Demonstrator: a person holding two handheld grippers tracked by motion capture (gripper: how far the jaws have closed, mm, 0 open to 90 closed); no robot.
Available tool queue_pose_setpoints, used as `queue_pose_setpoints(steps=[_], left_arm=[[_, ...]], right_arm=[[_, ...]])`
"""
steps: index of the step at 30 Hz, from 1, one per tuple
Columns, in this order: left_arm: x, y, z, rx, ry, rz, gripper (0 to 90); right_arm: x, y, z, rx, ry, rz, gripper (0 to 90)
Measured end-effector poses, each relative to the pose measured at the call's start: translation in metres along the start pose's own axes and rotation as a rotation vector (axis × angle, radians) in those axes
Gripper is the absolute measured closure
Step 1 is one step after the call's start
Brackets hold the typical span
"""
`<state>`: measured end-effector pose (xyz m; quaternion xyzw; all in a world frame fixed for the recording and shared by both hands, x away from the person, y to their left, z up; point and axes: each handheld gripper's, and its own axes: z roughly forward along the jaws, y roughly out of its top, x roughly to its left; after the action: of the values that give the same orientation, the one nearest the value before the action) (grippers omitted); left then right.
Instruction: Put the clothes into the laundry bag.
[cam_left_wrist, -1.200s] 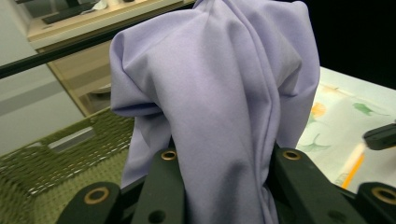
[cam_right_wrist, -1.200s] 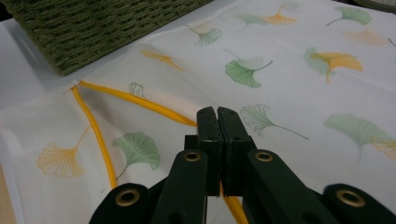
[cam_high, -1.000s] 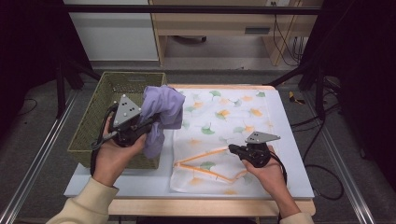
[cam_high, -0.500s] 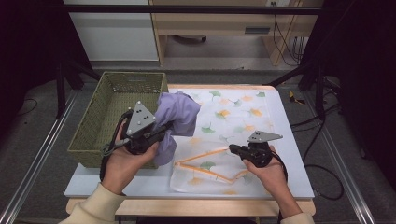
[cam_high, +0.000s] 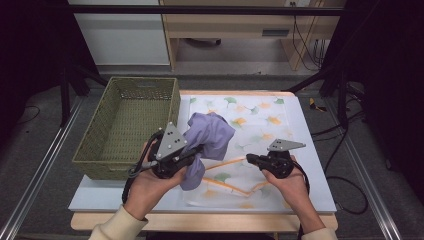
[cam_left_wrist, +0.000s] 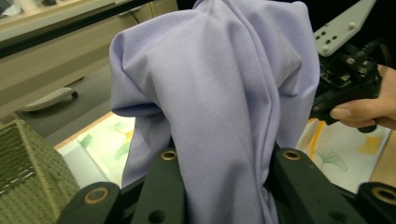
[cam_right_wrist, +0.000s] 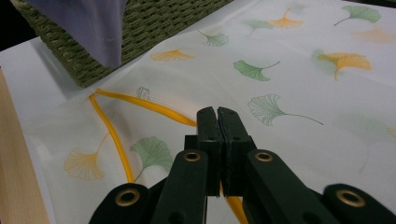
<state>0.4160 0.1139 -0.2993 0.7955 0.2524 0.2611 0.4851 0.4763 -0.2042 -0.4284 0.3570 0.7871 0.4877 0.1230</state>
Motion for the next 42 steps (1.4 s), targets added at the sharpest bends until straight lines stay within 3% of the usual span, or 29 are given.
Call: queue_pose_setpoints(steps=[9, 23, 35, 42], left_arm=[[-0.013, 0.001, 0.004, -0.019, -0.039, -0.011, 73.5], [-0.028, -0.003, 0.01, -0.008, -0.096, -0.01, 73.4], [-0.042, -0.003, 0.025, -0.009, -0.122, 0.009, 73.4], [-0.047, -0.013, 0.037, -0.003, -0.136, -0.012, 73.4]], right_arm=[[-0.003, 0.0, -0.001, -0.013, -0.014, 0.017, 89.1], [-0.006, 0.0, -0.002, -0.023, -0.035, 0.035, 89.1], [-0.006, 0.003, -0.006, -0.036, -0.062, 0.049, 89.2], [-0.004, 0.01, -0.013, -0.029, -0.085, 0.047, 89.1]])
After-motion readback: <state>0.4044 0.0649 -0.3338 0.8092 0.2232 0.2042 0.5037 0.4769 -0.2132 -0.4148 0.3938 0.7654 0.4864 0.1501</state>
